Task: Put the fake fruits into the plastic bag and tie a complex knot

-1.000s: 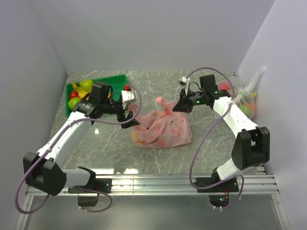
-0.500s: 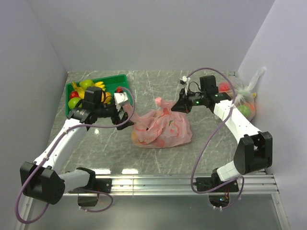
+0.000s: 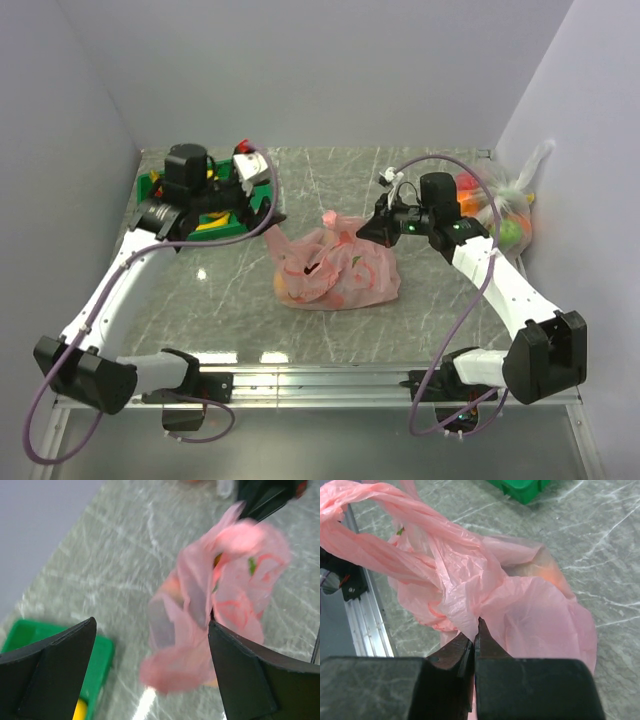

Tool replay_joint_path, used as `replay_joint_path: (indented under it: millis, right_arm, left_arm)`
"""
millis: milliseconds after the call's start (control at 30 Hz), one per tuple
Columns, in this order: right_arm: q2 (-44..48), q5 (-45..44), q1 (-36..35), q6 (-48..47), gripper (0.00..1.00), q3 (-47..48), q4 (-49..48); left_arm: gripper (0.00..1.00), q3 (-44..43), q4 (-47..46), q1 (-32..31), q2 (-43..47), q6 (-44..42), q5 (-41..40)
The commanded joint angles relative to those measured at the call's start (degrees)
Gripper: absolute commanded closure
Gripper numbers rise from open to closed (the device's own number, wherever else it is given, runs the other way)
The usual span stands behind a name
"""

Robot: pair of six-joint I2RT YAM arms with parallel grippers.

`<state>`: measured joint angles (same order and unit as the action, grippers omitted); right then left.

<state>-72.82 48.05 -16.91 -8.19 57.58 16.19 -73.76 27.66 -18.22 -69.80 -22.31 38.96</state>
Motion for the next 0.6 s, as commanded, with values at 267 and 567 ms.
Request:
replay_joint_path:
  millis: [267, 567]
  right_arm:
    - [4.17, -8.67, -4.36, 3.35, 1.0, -2.03, -6.87]
    - [5.23, -10.09, -7.0, 1.86, 1.0, -2.12, -6.43]
  left_arm:
    - [0.01, -12.11, 4.95, -14.12, -9.65, -3.01, -4.06]
    - [0.05, -12.38, 3.54, -18.87, -13.6, -3.18, -7.15]
